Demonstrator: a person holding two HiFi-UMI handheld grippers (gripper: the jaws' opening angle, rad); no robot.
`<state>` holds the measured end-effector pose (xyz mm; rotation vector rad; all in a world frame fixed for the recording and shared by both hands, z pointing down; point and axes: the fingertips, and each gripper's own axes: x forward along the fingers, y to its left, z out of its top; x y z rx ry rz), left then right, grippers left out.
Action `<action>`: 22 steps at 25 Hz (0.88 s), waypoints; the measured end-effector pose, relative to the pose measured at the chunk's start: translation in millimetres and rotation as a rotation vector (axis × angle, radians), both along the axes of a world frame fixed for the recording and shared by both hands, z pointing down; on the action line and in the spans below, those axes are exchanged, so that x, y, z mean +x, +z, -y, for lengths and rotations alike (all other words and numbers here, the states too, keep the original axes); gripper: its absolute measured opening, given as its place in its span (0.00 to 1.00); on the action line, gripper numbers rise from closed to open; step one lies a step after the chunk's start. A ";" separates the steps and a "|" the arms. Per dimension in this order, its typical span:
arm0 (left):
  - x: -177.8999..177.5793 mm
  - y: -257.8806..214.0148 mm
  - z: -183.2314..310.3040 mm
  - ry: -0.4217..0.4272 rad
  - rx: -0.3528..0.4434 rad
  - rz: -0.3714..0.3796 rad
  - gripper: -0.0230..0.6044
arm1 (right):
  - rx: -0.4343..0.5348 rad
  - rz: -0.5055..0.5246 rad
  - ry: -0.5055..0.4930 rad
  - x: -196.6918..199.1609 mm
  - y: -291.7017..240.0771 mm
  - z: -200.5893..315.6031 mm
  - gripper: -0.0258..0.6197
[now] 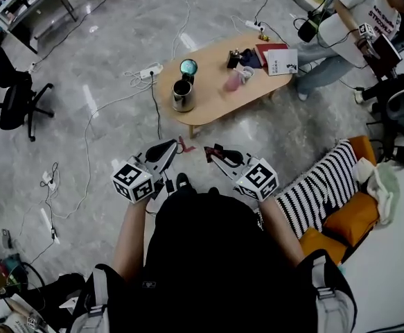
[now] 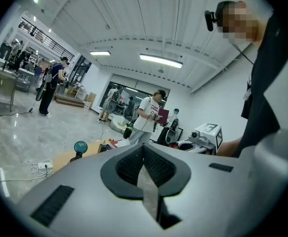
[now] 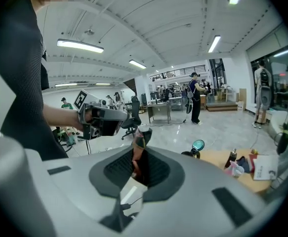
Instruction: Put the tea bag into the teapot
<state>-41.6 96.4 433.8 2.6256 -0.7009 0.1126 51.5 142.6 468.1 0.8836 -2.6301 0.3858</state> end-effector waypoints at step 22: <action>-52.6 20.4 33.1 0.013 -0.028 0.011 0.05 | -0.013 -0.005 0.013 -52.4 19.3 40.9 0.10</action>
